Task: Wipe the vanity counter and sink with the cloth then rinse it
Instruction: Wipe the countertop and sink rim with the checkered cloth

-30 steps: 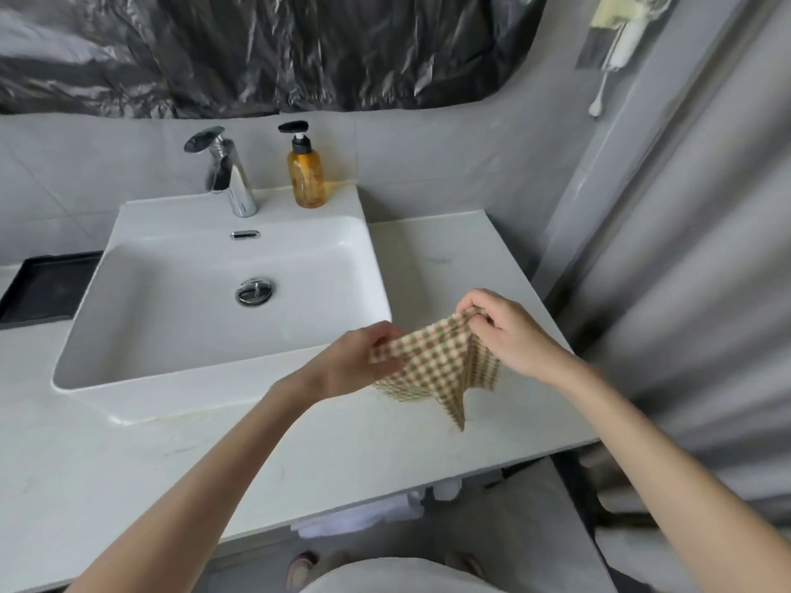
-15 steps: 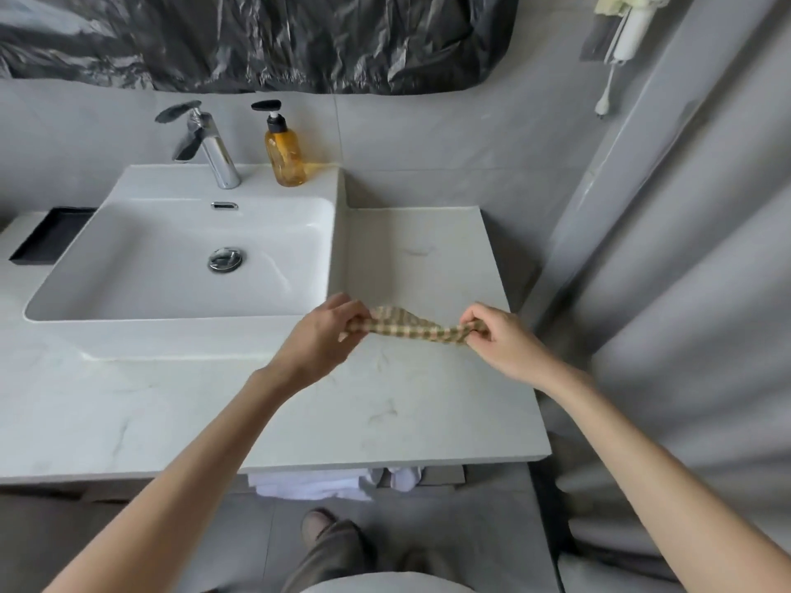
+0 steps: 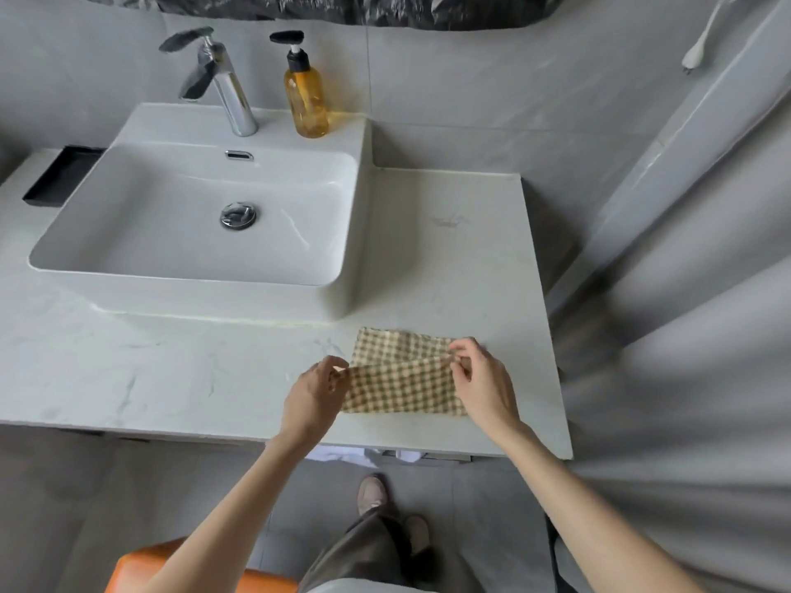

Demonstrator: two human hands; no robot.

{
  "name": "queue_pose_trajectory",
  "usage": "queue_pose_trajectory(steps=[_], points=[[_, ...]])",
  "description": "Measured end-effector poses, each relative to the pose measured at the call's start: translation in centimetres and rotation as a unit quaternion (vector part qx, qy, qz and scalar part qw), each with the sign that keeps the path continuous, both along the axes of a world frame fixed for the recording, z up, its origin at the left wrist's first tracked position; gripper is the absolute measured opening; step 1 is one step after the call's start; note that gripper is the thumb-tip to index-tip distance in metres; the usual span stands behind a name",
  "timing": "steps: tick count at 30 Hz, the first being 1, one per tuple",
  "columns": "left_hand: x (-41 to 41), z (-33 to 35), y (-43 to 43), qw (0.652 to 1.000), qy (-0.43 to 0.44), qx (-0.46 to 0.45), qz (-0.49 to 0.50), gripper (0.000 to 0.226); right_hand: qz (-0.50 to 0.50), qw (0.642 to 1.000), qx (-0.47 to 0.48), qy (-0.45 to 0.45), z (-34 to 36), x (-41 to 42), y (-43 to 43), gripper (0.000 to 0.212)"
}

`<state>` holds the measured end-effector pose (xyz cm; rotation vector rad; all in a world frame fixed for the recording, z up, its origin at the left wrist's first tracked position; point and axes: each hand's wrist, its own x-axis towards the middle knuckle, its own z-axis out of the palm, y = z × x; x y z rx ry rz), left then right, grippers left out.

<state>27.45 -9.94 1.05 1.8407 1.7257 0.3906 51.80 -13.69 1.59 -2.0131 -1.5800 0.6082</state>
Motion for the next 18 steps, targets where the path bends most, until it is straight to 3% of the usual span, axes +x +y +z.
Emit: queue_pose_trajectory(steps=[3, 6, 8, 10, 14, 18], points=[[0.3, -0.7, 0.9, 1.0, 0.001, 0.028, 0.003, 0.028, 0.113, 0.98, 0.067, -0.152, -1.1, -1.4, 1.5, 0.035], [0.3, -1.0, 1.4, 0.998, 0.023, 0.059, -0.011, 0.031, 0.315, 0.931, -0.096, -0.16, -2.9, -2.3, 2.2, 0.053], [-0.2, -1.2, 1.6, 0.998, 0.024, 0.06, -0.019, 0.029, 0.374, 0.897, -0.129, -0.199, -4.8, -2.4, 2.5, 0.058], [-0.8, -1.4, 1.9, 0.997, 0.032, 0.065, -0.038, 0.027, 0.384, 0.884, -0.109, -0.241, -6.4, -2.6, 3.1, 0.057], [-1.0, -1.1, 2.5, 0.991, 0.05, 0.098, -0.07, 0.026, 0.305, 0.913, -0.124, -0.241, -7.3, -3.0, 6.5, 0.058], [1.3, -0.5, 4.0, 0.991, 0.04, 0.088, -0.09, 0.04, 0.269, 0.924, -0.144, -0.23, -7.2, -2.6, 11.3, 0.057]])
